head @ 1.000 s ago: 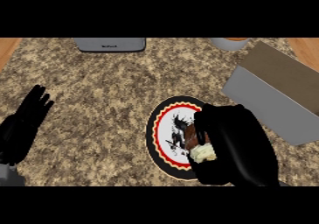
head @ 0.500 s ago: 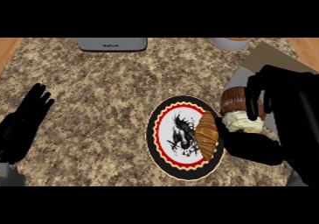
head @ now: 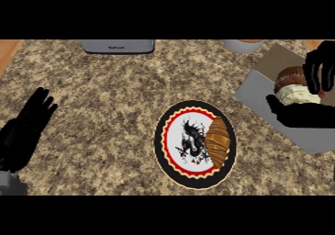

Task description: Pick the cupcake from the plate and place it in the cardboard box

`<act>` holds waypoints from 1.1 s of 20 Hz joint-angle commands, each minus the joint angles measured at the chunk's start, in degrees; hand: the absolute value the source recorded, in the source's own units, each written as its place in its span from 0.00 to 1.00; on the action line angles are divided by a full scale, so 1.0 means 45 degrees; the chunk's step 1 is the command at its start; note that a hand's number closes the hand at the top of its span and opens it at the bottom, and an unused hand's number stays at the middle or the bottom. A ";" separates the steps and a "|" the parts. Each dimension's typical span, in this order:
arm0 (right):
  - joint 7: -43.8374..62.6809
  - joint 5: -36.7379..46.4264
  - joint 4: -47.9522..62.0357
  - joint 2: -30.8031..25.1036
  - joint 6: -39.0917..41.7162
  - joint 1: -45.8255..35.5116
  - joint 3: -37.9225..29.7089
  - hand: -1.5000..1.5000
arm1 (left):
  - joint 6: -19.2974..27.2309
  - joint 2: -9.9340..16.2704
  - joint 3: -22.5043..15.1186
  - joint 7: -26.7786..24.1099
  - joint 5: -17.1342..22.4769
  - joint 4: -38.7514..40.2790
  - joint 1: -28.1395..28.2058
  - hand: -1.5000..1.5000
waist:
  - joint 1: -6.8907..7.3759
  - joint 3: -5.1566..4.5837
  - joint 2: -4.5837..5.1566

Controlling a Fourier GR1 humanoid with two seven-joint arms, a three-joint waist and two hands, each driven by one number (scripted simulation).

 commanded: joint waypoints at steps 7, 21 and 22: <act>-0.3100 0.0522 0.3626 -0.0367 -0.3151 0.0763 -0.0343 1.00 | -0.0701 0.0146 0.0361 -0.0538 0.0159 0.0353 0.0247 0.50 | 0.0036 -0.0001 0.0009; -0.4179 -0.0391 0.8578 -0.0077 -0.3739 0.1133 -0.1520 0.00 | -0.0445 0.0029 0.0522 -0.0652 -0.0059 0.0691 -0.0059 0.50 | 0.0077 -0.0001 0.0036; -0.4721 -0.0353 0.9092 -0.0252 -0.4101 0.1270 -0.1595 0.00 | -0.0806 0.0227 0.0583 -0.0066 0.0456 0.0576 -0.0119 0.50 | 0.0121 0.0005 0.0051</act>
